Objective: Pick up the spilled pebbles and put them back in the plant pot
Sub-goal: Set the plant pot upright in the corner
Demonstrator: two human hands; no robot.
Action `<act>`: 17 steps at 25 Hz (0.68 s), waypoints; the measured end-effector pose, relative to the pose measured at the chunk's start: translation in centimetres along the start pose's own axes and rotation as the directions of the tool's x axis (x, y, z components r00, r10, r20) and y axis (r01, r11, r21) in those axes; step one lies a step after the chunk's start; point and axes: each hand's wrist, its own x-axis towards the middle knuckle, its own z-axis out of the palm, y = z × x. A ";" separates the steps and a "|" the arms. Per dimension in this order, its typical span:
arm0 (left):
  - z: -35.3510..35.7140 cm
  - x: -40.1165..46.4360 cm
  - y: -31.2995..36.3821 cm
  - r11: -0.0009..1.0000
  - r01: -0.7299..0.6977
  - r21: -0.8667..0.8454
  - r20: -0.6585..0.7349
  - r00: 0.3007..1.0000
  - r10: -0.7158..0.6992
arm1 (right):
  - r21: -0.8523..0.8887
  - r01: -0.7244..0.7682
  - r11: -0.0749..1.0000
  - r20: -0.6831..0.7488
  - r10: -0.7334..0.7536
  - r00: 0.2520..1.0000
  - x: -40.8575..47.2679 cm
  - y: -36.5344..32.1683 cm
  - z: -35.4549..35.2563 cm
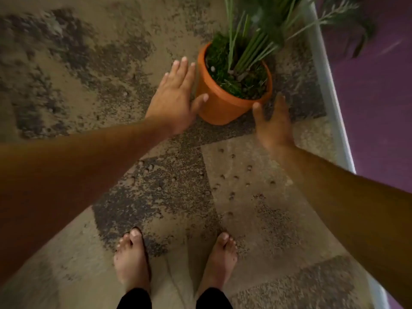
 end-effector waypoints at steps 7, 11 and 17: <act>0.9 1.9 0.4 0.982 -0.174 0.071 0.071 0.983 0.169 | 0.600 -0.263 0.755 0.072 0.277 0.958 4.4 -2.1 0.7; 0.4 1.4 0.0 0.982 -0.170 0.086 0.092 0.983 0.162 | 0.687 -0.283 0.669 0.078 0.319 0.944 4.4 -2.6 1.3; -0.3 0.4 -0.7 0.982 -0.180 0.055 0.133 0.976 0.172 | 0.722 -0.305 0.622 0.095 0.347 0.933 3.0 -2.6 2.2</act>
